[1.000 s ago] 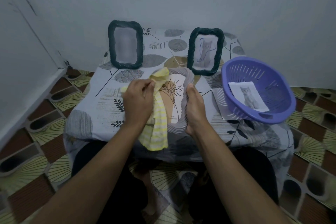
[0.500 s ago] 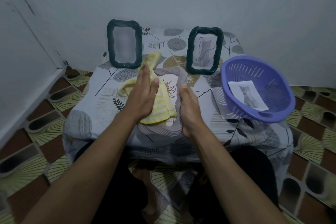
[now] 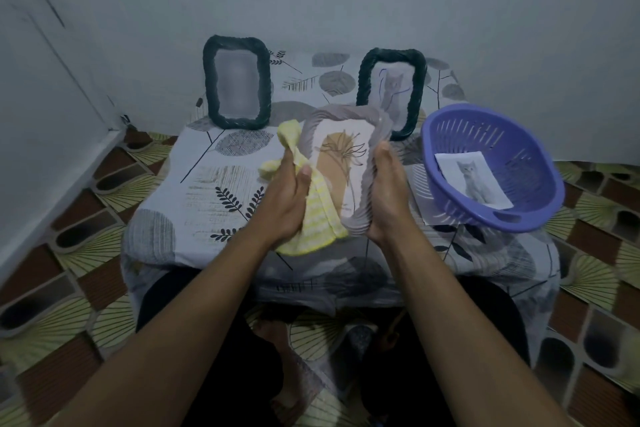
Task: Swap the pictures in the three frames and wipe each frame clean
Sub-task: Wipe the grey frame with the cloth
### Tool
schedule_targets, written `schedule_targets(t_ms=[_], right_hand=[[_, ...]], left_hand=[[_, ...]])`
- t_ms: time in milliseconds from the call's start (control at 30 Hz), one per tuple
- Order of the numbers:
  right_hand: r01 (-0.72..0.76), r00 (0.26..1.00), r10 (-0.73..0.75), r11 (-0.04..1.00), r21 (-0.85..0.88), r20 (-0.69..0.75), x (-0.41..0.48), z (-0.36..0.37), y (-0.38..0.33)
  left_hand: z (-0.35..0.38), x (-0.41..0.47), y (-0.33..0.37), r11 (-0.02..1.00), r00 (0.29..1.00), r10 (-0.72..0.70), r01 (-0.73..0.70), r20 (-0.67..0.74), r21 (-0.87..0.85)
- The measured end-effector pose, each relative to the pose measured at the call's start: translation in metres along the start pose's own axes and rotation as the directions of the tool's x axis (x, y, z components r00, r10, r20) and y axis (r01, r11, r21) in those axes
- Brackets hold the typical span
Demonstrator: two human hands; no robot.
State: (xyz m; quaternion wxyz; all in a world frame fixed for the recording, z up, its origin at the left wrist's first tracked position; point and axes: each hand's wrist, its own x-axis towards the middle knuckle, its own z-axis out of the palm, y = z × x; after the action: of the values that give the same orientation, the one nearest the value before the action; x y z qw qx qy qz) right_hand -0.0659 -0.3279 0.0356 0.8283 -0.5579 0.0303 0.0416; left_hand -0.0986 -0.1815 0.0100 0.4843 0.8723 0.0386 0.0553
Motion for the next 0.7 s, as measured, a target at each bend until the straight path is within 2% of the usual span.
schedule_targets(t_ms=[100,200,233,300,400,500,567,700], right_hand=[[-0.018,0.998,0.023,0.997,-0.080,0.063,-0.015,0.008,0.002],[-0.048,0.993,0.057,0.994,-0.094,0.100,-0.021,0.009,0.008],[-0.062,0.993,0.070,0.995,-0.078,0.100,-0.021,0.010,0.007],[-0.091,0.992,0.093,0.996,-0.025,0.088,-0.017,0.010,0.003],[-0.073,0.996,0.072,0.997,0.026,0.042,-0.003,0.007,-0.002],[-0.081,0.995,0.075,0.992,0.099,0.060,0.008,-0.001,-0.009],[-0.054,0.996,0.049,0.995,0.081,0.071,0.010,-0.002,-0.010],[-0.091,0.990,0.092,0.996,-0.010,0.108,0.000,0.003,0.006]], left_hand=[[-0.012,0.018,0.008,0.997,0.987,0.075,-0.071,-0.145,0.036],[-0.012,0.027,0.010,0.956,0.971,0.113,-0.048,-0.211,0.290],[-0.008,0.024,0.012,0.919,0.976,0.121,-0.041,-0.182,0.393],[0.006,0.010,0.021,0.858,0.979,0.195,-0.143,-0.057,0.493],[0.023,-0.013,0.023,0.805,0.931,0.336,-0.364,0.146,0.469],[0.030,-0.028,0.008,0.736,0.887,0.393,-0.461,0.242,0.495],[0.028,-0.026,0.000,0.732,0.917,0.340,-0.398,0.209,0.553],[0.009,0.006,-0.002,0.843,0.994,0.109,-0.085,-0.015,0.531]])
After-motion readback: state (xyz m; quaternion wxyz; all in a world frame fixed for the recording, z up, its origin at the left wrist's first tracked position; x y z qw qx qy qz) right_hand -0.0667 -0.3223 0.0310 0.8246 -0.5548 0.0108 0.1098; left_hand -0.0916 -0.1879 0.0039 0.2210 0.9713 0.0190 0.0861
